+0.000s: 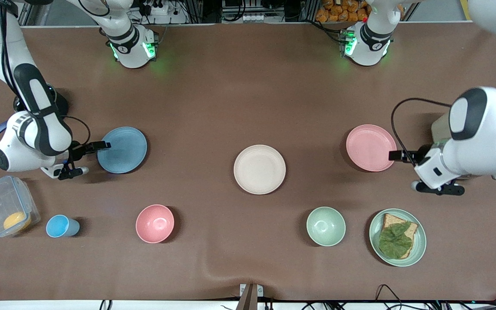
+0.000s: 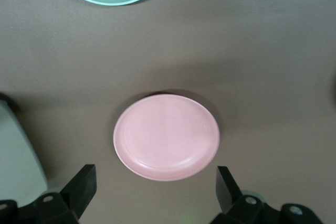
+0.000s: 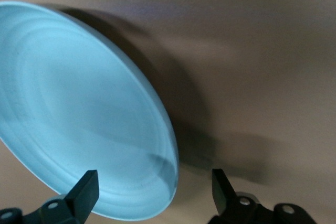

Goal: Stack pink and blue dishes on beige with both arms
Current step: 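Reach the right gripper to the blue plate rim and grasp it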

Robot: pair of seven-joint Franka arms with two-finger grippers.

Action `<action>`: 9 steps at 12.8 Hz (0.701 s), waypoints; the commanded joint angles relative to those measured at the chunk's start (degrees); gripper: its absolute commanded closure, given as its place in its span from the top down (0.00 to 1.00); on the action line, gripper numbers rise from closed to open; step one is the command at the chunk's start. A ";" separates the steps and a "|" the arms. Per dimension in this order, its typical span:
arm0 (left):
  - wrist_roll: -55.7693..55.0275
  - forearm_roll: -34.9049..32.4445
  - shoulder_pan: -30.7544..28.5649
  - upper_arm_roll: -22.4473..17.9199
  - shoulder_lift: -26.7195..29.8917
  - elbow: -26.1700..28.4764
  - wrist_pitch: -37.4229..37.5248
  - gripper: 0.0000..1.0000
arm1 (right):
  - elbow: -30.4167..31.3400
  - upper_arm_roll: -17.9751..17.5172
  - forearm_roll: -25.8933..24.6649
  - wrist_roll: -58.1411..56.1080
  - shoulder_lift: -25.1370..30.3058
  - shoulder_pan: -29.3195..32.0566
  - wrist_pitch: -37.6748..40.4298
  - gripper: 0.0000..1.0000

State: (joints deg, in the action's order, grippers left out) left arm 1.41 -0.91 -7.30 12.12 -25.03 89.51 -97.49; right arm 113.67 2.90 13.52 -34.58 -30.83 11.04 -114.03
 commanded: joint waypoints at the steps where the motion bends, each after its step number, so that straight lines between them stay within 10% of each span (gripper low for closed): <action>1: 6.90 0.99 -3.14 0.44 -0.98 3.37 -4.26 1.00 | -0.91 -0.09 1.07 -4.87 -1.33 -0.14 0.38 0.70; 6: 16.33 6.89 -8.17 0.89 -5.62 8.67 -11.14 1.00 | -2.40 -0.09 1.16 -9.19 -3.27 -0.14 0.74 0.00; 9: 17.04 6.88 -8.43 0.89 -7.39 11.38 -13.16 1.00 | -2.84 -0.09 1.07 -9.02 -3.45 -0.57 0.82 0.00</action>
State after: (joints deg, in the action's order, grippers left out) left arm 16.95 4.72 -15.06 12.31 -31.86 98.86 -108.99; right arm 111.88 2.84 13.82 -42.50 -32.83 10.87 -112.95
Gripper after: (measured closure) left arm 0.000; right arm 0.907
